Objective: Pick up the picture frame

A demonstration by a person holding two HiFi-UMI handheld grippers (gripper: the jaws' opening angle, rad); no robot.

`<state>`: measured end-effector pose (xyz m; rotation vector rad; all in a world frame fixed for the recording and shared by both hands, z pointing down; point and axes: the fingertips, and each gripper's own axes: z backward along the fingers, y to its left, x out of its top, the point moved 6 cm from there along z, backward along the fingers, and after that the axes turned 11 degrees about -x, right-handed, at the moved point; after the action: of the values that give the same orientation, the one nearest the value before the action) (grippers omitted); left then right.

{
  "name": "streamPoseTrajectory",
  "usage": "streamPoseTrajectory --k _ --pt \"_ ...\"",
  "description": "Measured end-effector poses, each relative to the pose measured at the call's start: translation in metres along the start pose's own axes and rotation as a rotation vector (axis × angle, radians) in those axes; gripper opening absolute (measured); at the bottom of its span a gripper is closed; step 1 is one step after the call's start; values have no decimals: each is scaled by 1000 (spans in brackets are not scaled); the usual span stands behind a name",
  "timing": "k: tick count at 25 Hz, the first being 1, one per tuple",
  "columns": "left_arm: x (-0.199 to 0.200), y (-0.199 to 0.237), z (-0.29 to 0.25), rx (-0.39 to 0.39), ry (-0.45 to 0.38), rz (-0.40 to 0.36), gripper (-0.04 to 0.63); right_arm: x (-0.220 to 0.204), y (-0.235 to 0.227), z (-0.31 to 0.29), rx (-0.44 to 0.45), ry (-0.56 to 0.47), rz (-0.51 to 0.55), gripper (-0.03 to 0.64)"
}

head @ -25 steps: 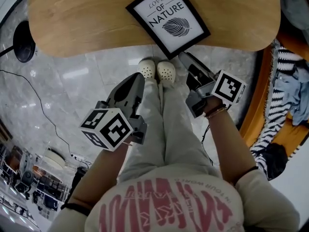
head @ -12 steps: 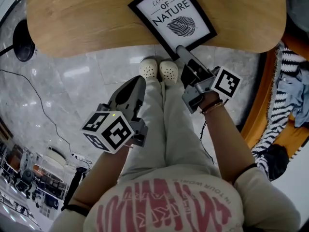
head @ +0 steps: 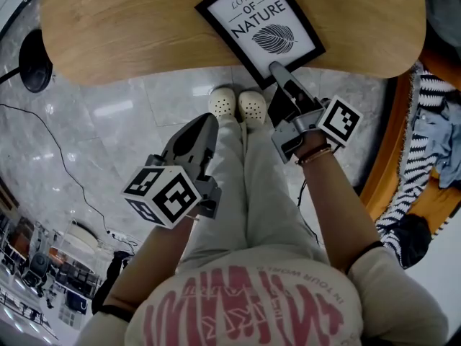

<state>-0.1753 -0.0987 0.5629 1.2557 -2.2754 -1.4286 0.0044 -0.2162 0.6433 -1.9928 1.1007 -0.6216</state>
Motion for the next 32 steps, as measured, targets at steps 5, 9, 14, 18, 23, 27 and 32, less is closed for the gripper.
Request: streamPoseTrajectory --k 5,9,14,18,23,27,32 --pt "6 -4 7 3 -6 -9 3 -3 4 2 -42 -3 -19 100" --pt "12 -14 16 -3 -25 -14 3 -7 11 10 -89 4 -6 95" --pt "24 -36 34 -20 -57 -41 3 -12 31 23 -124 27 21 91" --pt "38 -56 47 -29 -83 -101 3 -15 49 36 -132 49 26 83" --pt "69 -82 68 -45 -117 -162 3 -9 89 46 -112 16 -2 78" --pt "54 -58 62 -49 -134 -199 3 -18 54 34 -118 15 -5 77" --pt "-26 68 -13 16 -171 -380 3 -35 -118 -56 35 18 -64 77"
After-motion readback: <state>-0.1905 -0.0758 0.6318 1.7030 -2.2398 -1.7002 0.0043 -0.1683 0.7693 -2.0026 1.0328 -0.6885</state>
